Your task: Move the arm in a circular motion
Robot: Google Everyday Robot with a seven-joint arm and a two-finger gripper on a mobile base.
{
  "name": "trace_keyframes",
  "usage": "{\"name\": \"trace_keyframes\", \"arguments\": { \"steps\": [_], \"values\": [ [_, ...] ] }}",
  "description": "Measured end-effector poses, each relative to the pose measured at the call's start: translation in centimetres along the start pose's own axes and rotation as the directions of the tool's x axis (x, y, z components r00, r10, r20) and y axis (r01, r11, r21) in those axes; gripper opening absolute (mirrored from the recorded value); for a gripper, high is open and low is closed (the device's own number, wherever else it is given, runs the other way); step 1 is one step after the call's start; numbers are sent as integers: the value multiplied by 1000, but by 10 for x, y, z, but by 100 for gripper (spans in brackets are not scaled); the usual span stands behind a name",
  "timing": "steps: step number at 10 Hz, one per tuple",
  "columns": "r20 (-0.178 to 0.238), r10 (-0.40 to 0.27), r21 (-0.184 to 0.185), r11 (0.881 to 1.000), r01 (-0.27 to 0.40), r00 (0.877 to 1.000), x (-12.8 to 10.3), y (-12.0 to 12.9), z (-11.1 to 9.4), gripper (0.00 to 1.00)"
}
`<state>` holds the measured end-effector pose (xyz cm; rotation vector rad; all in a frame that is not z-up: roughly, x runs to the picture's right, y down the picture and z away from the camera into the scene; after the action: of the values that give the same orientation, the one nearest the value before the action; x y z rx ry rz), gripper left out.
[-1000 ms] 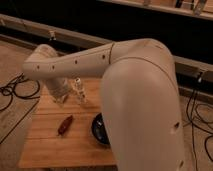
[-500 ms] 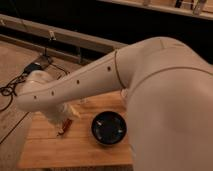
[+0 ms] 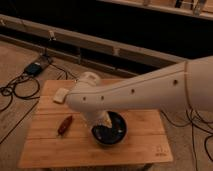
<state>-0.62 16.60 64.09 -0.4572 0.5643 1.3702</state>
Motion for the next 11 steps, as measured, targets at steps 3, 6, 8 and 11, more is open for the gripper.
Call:
{"name": "trace_keyframes", "arguments": {
  "steps": [3, 6, 8, 11],
  "values": [
    [11, 155, 35, 987, -155, 988, -32, -87, -1, 65],
    [70, 191, 44, 980, -194, 979, -98, -112, -21, 65],
    [121, 151, 22, 988, -155, 981, -148, -81, -39, 65],
    [152, 62, -10, 998, -61, 986, -188, -20, -50, 65]
  ]
}}
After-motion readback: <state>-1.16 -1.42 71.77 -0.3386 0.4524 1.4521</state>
